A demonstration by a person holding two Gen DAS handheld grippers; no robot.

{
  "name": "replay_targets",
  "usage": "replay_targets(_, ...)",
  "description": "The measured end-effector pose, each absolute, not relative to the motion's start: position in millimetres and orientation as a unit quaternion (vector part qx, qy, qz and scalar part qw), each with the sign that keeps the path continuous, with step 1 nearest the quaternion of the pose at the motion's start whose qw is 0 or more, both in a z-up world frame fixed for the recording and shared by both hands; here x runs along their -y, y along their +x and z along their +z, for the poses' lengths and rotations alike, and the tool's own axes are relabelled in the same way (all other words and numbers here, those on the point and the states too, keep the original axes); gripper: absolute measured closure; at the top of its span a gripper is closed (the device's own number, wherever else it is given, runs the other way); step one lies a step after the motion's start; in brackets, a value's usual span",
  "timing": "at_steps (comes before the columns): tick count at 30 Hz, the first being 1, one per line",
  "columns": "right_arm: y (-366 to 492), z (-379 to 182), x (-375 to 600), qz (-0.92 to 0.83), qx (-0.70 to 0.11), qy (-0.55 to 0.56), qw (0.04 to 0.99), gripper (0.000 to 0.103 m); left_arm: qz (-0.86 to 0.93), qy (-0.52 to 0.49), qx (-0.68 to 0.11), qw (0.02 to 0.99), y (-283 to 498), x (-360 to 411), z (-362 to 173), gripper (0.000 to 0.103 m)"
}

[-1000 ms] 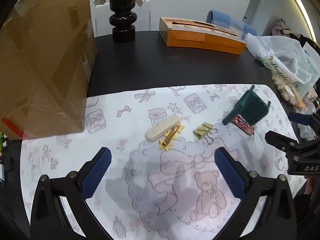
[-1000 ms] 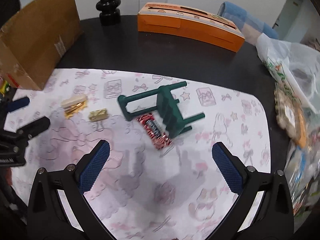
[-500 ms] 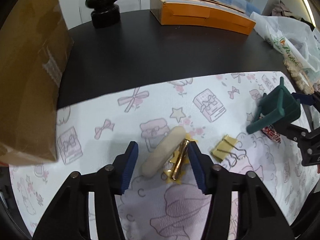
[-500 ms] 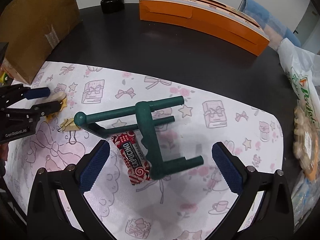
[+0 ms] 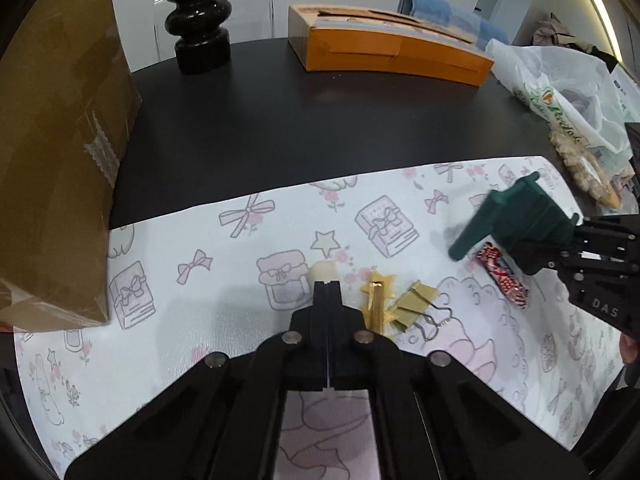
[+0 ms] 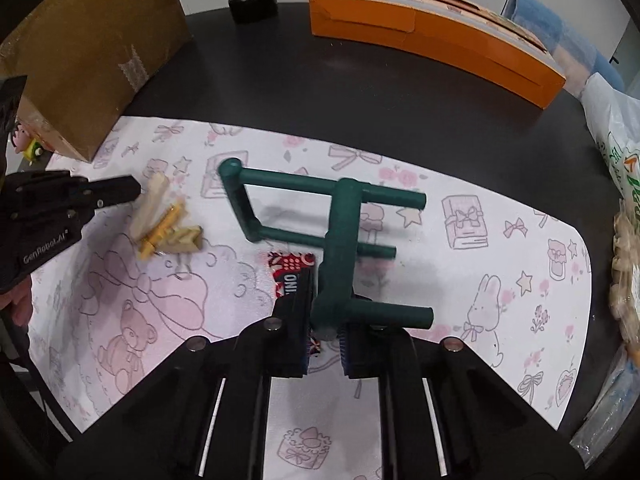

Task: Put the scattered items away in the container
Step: 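Grasp the green stool toy with the right tool while the left tool grasps the cream stick, then lift and carry the stool toy with the right tool toward the box while the left tool carries the stick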

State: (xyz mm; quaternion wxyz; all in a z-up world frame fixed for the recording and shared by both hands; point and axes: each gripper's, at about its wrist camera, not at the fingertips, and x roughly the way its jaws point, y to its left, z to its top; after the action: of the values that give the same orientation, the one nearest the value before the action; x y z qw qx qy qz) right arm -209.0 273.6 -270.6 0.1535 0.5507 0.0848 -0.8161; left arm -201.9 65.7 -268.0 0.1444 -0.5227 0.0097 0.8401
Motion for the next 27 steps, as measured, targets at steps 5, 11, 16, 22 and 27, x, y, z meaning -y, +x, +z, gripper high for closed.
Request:
replay_targets(5,-204,-262,-271,-0.820,-0.081,0.544,0.157,0.092,0.830,-0.537,0.004,0.150,-198,-63,-271,0.103)
replay_targets(11,-201,-256,-268,-0.823,-0.081,0.539,0.158,0.092,0.832,-0.534,-0.012,0.150,-187,-71,-272,0.103)
replay_targets(16,-200,-256,-264,-0.822,-0.083,0.538,0.164,0.092,0.831,-0.540,-0.010,0.131,-192,-71,-278,0.102)
replay_targets(22,-201,-257,-265,-0.820,-0.082,0.541,0.167,0.092,0.834,-0.541,-0.008,0.113,-204,-76,-278,0.091)
replay_targets(27,-202,-256,-268,-0.821,-0.077,0.542,0.163,0.092,0.833,-0.545,0.000,0.098,-210,-79,-280,0.056)
